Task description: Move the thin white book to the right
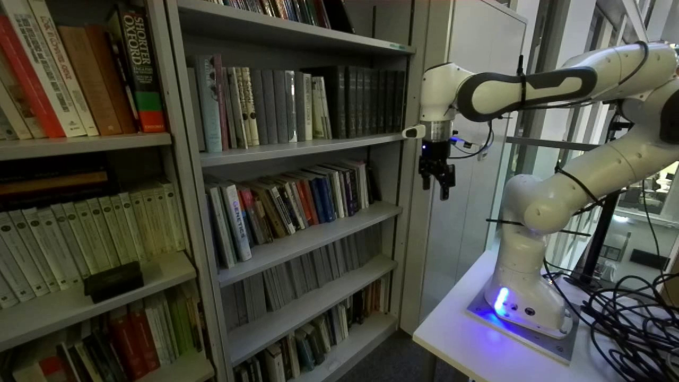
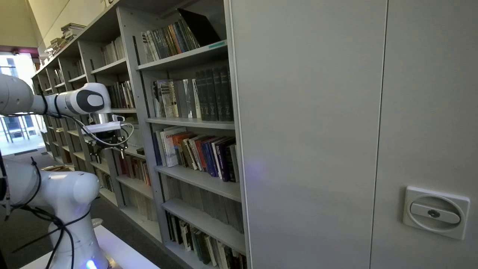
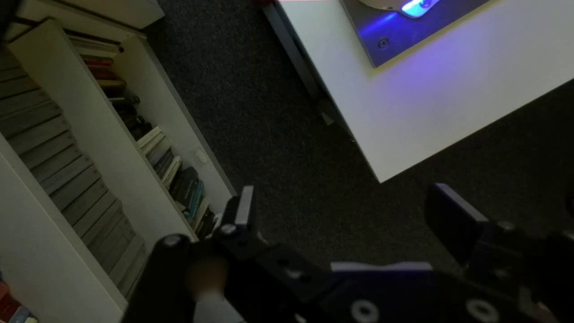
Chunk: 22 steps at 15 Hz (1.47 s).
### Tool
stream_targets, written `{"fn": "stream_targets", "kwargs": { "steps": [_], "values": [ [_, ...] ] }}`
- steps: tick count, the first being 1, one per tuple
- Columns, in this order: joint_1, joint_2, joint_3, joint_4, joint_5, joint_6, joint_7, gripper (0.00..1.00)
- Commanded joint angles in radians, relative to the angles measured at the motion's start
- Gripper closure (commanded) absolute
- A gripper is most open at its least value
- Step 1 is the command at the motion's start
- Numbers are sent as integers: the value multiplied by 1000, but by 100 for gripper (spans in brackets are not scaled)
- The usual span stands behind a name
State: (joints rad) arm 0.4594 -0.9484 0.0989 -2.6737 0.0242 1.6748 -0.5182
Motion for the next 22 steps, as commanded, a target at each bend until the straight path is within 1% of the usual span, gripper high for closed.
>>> {"fn": "stream_targets", "kwargs": {
  "steps": [1, 13, 22],
  "values": [
    [18, 8, 11, 40, 53, 16, 17, 0],
    [30, 20, 45, 169, 209, 66, 23, 0],
    [46, 23, 65, 247, 353, 148, 32, 0]
  ]
}}
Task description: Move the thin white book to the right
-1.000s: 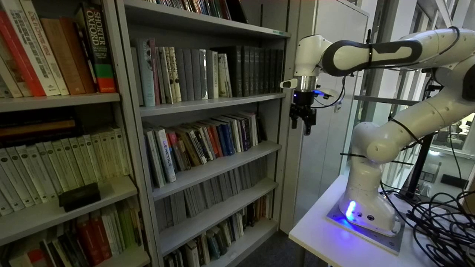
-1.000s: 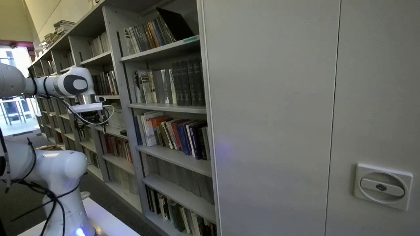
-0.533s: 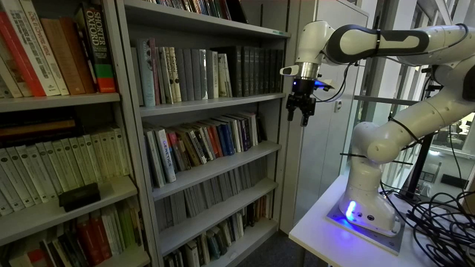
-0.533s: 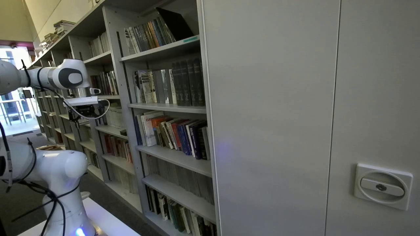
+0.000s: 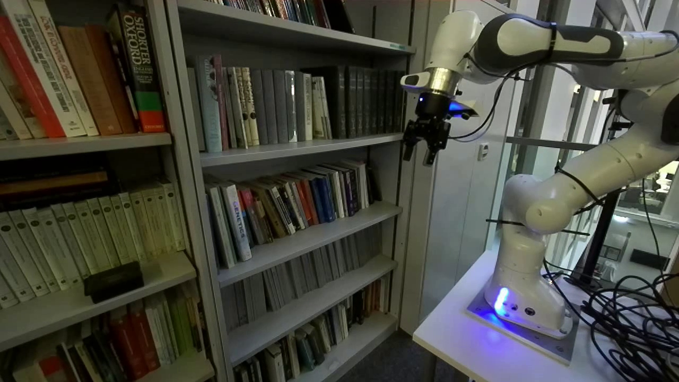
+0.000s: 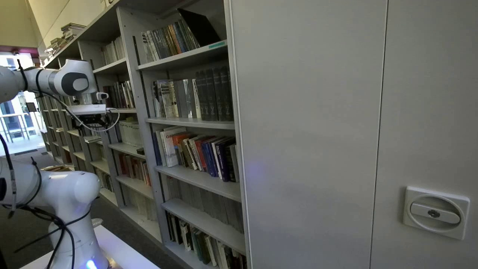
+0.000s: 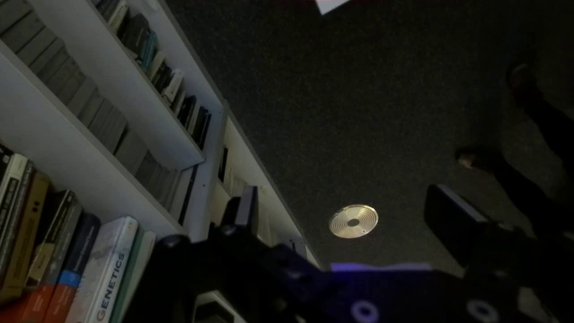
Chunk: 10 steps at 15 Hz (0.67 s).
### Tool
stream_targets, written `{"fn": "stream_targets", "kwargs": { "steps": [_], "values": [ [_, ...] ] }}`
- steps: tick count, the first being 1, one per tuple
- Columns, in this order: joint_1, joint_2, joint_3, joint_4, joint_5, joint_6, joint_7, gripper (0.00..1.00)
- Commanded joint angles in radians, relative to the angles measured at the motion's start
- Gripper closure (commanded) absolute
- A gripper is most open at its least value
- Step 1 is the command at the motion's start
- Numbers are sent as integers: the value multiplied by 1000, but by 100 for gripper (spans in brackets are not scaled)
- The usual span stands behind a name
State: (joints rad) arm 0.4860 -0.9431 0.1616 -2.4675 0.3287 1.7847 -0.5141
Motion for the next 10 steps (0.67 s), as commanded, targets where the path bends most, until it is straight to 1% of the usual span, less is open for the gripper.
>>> {"fn": "stream_targets", "kwargs": {
  "steps": [1, 6, 10],
  "values": [
    [20, 18, 8, 52, 67, 48, 33, 0],
    [29, 9, 31, 92, 149, 108, 51, 0],
    [42, -2, 53, 113, 191, 185, 76, 0]
  ]
}}
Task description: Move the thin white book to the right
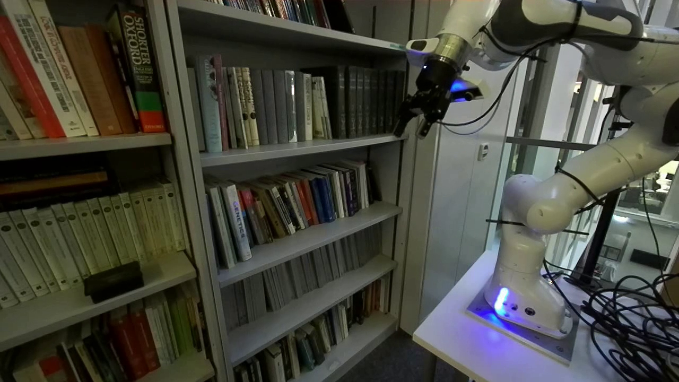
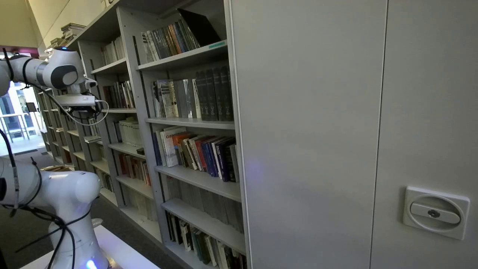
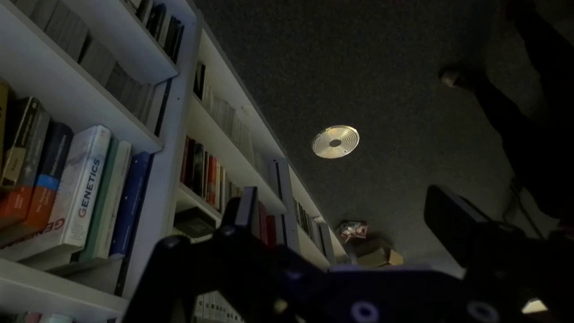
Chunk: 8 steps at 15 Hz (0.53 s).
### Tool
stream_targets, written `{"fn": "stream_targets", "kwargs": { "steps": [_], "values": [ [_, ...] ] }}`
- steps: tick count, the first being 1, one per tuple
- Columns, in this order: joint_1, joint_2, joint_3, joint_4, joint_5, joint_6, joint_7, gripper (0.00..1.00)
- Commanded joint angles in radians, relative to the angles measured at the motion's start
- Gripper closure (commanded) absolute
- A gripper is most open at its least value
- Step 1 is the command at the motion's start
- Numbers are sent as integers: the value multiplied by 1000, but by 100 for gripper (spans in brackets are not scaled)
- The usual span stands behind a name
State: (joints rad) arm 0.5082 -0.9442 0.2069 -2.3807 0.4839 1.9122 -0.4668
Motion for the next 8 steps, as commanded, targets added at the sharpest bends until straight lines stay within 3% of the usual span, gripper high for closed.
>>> {"fn": "stream_targets", "kwargs": {
  "steps": [1, 8],
  "values": [
    [25, -2, 12, 35, 43, 74, 34, 0],
    [49, 9, -1, 57, 58, 173, 25, 0]
  ]
}}
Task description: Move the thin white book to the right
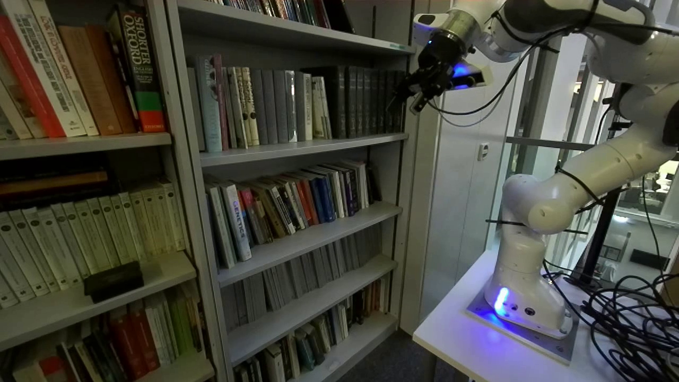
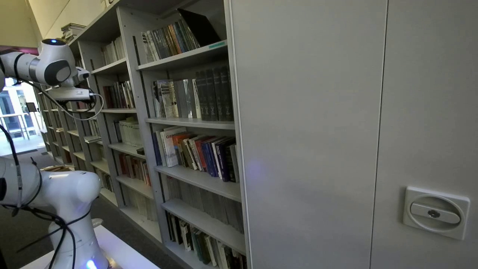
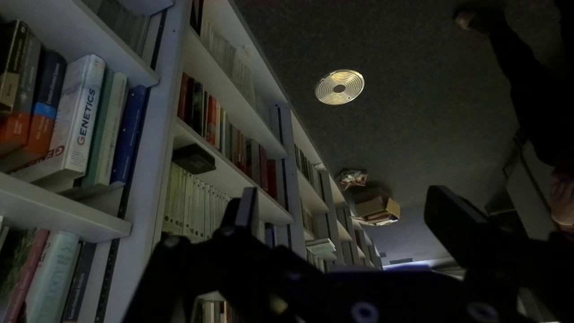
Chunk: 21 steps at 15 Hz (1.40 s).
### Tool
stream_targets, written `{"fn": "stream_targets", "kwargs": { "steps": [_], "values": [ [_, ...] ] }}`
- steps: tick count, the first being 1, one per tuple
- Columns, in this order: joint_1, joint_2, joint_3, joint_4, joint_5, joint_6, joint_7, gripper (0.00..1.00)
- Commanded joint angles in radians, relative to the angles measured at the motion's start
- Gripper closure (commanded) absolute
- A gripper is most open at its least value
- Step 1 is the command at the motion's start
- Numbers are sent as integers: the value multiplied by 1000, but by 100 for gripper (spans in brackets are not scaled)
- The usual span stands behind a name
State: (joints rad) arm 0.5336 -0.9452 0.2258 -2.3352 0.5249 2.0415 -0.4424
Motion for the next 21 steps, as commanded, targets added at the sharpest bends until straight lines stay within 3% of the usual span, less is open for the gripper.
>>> {"fn": "stream_targets", "kwargs": {
  "steps": [1, 21],
  "values": [
    [23, 14, -23, 13, 14, 53, 0, 0],
    [17, 7, -16, 2, -14, 34, 11, 0]
  ]
}}
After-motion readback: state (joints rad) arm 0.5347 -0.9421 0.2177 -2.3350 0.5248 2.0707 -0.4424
